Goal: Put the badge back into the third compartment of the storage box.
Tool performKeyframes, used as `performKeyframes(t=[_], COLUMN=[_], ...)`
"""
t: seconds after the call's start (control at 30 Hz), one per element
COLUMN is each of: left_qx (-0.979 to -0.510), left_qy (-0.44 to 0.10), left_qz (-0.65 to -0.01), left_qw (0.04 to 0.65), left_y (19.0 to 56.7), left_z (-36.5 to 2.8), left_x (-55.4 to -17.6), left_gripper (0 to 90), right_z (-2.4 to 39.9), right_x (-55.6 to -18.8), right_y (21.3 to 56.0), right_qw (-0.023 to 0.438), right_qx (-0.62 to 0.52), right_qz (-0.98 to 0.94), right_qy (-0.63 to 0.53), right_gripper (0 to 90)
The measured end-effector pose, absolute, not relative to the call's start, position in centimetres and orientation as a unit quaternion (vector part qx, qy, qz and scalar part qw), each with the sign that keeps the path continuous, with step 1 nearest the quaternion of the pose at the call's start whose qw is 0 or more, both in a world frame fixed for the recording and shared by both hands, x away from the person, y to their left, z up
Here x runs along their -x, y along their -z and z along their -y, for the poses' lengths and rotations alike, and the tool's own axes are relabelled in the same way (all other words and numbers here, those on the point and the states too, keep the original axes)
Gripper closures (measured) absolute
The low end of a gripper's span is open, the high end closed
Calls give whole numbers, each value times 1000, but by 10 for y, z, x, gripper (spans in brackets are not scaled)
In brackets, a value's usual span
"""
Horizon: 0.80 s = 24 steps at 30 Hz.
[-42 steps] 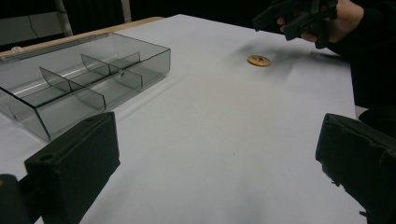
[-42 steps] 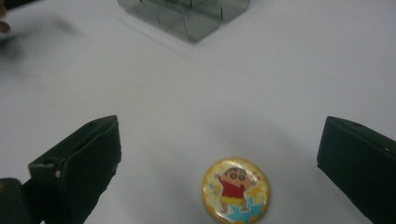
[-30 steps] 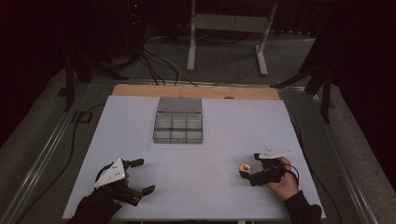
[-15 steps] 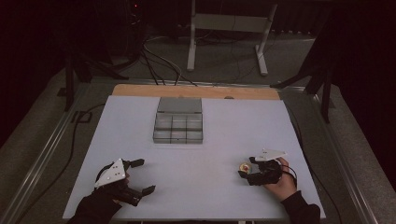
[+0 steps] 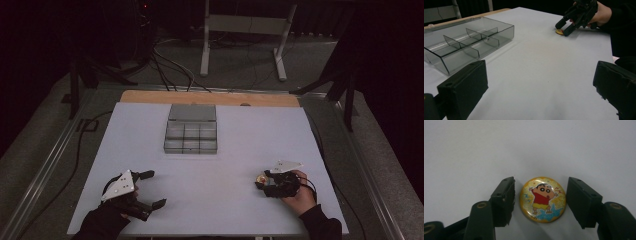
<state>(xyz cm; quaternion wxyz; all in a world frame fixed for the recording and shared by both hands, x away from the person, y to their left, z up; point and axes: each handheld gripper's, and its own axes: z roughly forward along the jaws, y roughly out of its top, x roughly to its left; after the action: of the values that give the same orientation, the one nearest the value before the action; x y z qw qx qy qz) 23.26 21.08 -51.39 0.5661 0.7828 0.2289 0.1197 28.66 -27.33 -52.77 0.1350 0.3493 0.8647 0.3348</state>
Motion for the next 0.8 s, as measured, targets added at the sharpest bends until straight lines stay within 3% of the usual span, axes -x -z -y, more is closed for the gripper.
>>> performKeyframes(t=[0.27,0.8], left_qx=[-784,-784], left_qy=[-120,-119], left_qz=[-229,-228], left_qw=[565,564], left_y=[514,514], left_z=[-210,-210], left_x=[-233,-233], left_gripper=[1,1], right_z=[271,268], right_x=[-287,-287], right_y=[526,524], right_qw=[135,134], right_qx=[-361,-395], right_qz=[-863,-849], right_qy=[-326,-324], right_gripper=[466,475])
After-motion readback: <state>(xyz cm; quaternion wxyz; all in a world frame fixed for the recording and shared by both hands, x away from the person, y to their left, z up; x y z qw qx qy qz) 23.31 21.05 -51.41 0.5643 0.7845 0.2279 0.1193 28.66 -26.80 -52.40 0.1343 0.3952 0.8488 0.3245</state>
